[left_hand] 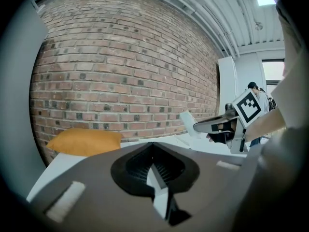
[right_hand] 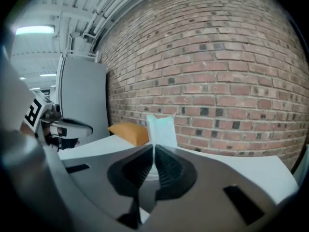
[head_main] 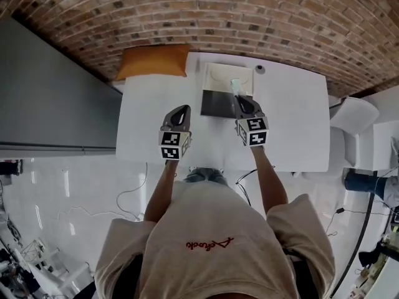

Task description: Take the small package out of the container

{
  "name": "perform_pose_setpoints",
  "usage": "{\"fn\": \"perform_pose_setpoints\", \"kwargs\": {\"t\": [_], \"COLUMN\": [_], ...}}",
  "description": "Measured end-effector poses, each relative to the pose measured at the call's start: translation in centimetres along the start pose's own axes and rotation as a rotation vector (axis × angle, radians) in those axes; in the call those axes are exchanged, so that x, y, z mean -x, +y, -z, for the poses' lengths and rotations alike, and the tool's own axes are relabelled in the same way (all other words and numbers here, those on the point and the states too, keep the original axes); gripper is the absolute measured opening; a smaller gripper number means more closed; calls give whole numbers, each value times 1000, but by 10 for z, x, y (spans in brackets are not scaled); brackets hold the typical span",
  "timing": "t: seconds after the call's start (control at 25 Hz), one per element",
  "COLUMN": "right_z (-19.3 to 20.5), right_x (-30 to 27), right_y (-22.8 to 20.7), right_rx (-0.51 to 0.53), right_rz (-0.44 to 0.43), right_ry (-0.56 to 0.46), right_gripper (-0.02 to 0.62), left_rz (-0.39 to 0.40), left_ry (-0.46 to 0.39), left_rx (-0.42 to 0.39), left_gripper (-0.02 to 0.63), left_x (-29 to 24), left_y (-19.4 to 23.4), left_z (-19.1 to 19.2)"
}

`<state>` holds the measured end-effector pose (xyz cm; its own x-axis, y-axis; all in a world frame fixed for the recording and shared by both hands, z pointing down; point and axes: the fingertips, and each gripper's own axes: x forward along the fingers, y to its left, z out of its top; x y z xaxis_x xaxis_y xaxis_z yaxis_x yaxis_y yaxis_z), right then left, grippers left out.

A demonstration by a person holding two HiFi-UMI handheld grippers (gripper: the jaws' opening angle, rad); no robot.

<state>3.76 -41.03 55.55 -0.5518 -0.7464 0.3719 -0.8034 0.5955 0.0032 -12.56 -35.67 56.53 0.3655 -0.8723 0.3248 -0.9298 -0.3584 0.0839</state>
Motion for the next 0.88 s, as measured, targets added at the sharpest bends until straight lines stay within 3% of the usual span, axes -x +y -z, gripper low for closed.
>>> {"fn": "perform_pose_setpoints", "kwargs": {"t": [0.32, 0.64, 0.88], "right_z": [-26, -44, -39], "right_x": [23, 62, 87], "right_y": [-8, 1, -12], "right_rx": [-42, 22, -60], "right_rz": [51, 77, 137], "right_ry": [-107, -194, -218], "right_gripper": [17, 17, 17], "left_rz": [7, 5, -3], "left_ry": [-58, -104, -116], "left_rx": [-25, -65, -74], "left_gripper": [9, 9, 9], "left_x": [1, 9, 13], "left_y": [0, 3, 8], "left_z": [-33, -55, -63]}}
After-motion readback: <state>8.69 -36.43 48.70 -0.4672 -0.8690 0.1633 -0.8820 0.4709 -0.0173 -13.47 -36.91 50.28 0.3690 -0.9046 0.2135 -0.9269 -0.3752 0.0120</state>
